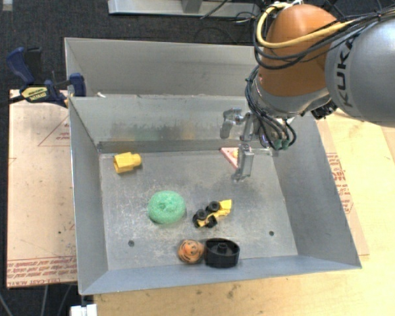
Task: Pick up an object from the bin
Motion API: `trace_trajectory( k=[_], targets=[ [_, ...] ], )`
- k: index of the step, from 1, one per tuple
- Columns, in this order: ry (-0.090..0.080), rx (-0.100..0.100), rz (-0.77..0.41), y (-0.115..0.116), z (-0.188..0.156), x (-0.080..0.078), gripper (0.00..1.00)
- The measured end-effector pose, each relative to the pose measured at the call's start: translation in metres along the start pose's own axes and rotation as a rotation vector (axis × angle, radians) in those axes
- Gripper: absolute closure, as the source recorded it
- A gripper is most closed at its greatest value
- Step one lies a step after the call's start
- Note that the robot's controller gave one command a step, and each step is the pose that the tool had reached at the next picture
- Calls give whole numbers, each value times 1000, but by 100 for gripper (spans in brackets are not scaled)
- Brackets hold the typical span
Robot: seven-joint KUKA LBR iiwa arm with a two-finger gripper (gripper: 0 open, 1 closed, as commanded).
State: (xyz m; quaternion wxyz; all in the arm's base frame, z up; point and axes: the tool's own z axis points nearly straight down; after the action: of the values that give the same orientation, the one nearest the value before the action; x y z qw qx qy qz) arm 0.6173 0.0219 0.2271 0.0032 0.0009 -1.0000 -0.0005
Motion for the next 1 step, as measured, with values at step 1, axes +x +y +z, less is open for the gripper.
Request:
trace_trajectory(
  k=[1],
  targets=[
    [-8,0,0,0,-5,-1,0]
  ],
)
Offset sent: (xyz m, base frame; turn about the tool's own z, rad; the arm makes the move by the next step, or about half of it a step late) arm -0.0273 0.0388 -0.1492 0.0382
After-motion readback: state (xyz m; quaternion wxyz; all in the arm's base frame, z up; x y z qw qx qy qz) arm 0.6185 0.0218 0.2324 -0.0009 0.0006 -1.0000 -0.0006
